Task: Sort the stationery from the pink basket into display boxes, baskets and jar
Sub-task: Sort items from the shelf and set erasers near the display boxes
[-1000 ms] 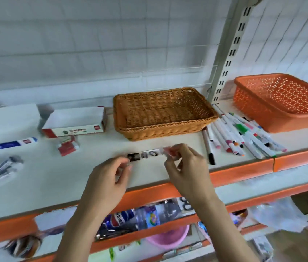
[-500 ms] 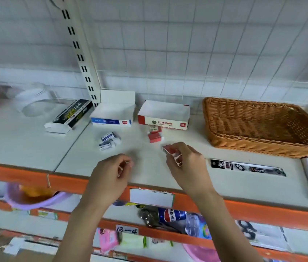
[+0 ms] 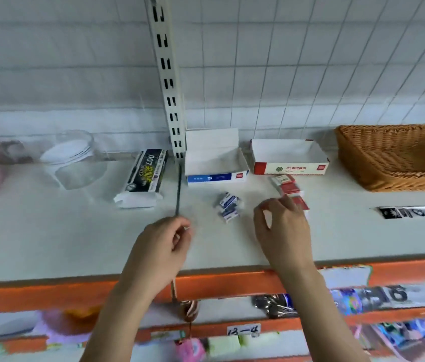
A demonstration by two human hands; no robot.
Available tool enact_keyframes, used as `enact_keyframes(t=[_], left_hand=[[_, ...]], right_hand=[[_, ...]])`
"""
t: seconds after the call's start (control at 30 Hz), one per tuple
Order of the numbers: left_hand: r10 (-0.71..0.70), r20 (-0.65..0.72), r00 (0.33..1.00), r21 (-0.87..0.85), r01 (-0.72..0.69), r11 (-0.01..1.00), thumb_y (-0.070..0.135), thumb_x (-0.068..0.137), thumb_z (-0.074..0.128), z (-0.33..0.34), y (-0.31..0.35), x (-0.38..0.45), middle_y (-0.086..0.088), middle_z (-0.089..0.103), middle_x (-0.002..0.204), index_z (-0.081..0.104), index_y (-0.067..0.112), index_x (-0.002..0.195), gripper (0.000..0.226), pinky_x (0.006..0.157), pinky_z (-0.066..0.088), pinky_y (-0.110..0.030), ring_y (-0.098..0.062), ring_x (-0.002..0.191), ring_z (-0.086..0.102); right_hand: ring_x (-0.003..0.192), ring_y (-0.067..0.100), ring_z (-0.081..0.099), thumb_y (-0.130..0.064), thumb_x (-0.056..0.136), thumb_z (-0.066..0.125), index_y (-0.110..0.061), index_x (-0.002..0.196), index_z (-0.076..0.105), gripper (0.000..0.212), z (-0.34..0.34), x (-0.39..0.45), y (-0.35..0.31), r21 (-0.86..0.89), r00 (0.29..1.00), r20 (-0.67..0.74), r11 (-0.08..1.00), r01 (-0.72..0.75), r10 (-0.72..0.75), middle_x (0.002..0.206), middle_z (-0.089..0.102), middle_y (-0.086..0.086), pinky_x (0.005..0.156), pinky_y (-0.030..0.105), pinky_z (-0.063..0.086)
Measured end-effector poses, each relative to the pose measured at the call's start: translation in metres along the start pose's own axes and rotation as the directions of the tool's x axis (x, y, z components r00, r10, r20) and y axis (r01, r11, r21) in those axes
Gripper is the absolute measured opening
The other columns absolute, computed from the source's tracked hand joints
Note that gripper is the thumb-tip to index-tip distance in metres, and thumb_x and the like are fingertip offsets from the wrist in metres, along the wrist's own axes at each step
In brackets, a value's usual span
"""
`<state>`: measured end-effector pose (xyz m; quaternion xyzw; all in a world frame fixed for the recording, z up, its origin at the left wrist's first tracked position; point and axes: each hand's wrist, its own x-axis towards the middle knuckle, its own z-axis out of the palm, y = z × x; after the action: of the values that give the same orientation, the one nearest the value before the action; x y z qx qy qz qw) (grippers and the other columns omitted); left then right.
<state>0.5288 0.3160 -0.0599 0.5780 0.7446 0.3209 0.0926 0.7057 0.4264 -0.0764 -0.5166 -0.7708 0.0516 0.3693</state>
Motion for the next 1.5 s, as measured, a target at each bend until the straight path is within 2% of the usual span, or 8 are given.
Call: enact_keyframes(t=[0.23,0.4,0.57,0.8,1.13,1.27,1.37,1.5], left_hand=[[-0.054,-0.111,0.992,0.016,0.056,0.998,0.015,0.087,0.062,-0.081,-0.08,-0.018,0.012,0.064,0.078,0.069,0.013,0.093,0.01,0.061,0.038,-0.005,-0.003,0.066,0.058],[-0.118,-0.224,0.967,0.016,0.125,0.992,0.014,0.087,0.061,-0.117,-0.114,-0.015,0.01,0.065,0.08,0.069,0.015,0.093,0.01,0.07,0.05,-0.029,-0.013,0.072,0.062],[-0.094,-0.286,0.953,0.013,0.102,0.995,0.016,0.088,0.061,-0.159,-0.139,-0.013,0.006,0.069,0.086,0.069,0.015,0.096,0.011,0.07,0.049,-0.027,-0.015,0.076,0.062],[0.047,-0.374,0.926,0.072,-0.021,0.997,0.007,0.087,0.062,-0.252,-0.216,-0.022,0.004,0.064,0.079,0.07,0.008,0.096,0.012,0.062,0.038,-0.001,0.003,0.064,0.054],[-0.031,-0.266,0.963,0.171,0.079,0.982,0.015,0.088,0.061,-0.388,-0.392,-0.033,-0.001,0.069,0.09,0.069,0.009,0.097,0.014,0.072,0.047,-0.029,-0.017,0.082,0.063],[-0.047,-0.221,0.974,0.167,0.085,0.982,0.015,0.088,0.061,-0.41,-0.429,-0.024,0.001,0.068,0.098,0.068,0.012,0.102,0.016,0.074,0.041,-0.022,-0.011,0.087,0.06],[-0.042,-0.197,0.98,0.219,0.086,0.972,0.021,0.086,0.063,-0.413,-0.444,-0.016,-0.003,0.065,0.104,0.066,0.013,0.106,0.022,0.083,0.044,-0.03,-0.02,0.096,0.059],[-0.091,-0.2,0.976,0.275,0.145,0.95,0.027,0.087,0.061,-0.416,-0.451,-0.004,-0.005,0.053,0.124,0.058,0.017,0.123,0.037,0.1,0.038,-0.04,-0.025,0.117,0.048]], right_hand=[[0.071,0.033,0.061,-0.015,0.082,0.056,-0.01,0.084,0.068,0.013,0.039,-0.024,-0.114,0.16,0.974,0.177,0.98,0.115,-0.143,0.079,0.063,0.01,0.061,0.033,0.051],[0.075,0.026,0.062,-0.012,0.087,0.06,-0.012,0.094,0.068,0.011,0.06,-0.022,-0.157,0.243,0.937,0.255,0.954,0.177,-0.239,0.089,0.064,0.006,0.064,0.03,0.047],[0.074,0.022,0.061,-0.01,0.084,0.063,-0.013,0.092,0.069,0.01,0.088,-0.022,-0.197,0.285,0.936,0.248,0.943,0.174,-0.248,0.09,0.065,0.002,0.062,0.022,0.037],[0.064,0.015,0.058,-0.007,0.084,0.063,-0.013,0.088,0.068,0.009,0.134,-0.024,-0.3,0.35,0.93,0.2,0.909,0.227,-0.309,0.083,0.065,0.002,0.059,0.022,0.04],[0.07,0.024,0.059,-0.009,0.087,0.058,-0.01,0.09,0.068,0.01,0.19,-0.034,-0.506,0.373,0.917,0.159,0.882,0.288,-0.367,0.082,0.066,0.005,0.064,0.029,0.04],[0.103,0.032,0.056,-0.026,0.091,0.057,-0.011,0.125,0.054,0.037,0.221,-0.015,-0.542,0.167,0.825,0.464,0.947,0.275,-0.322,0.114,0.059,0.013,0.082,0.031,0.041],[0.131,0.033,0.034,-0.034,0.088,0.06,-0.018,0.144,0.027,0.067,0.239,0.001,-0.552,0.073,0.689,0.669,0.947,0.314,-0.28,0.141,0.036,0.011,0.104,0.042,0.035],[0.143,0.027,0.01,-0.038,0.083,0.065,-0.038,0.147,0.009,0.085,0.252,0.015,-0.567,0.116,0.477,0.817,0.904,0.412,-0.322,0.156,0.005,-0.006,0.112,0.053,0.024]])
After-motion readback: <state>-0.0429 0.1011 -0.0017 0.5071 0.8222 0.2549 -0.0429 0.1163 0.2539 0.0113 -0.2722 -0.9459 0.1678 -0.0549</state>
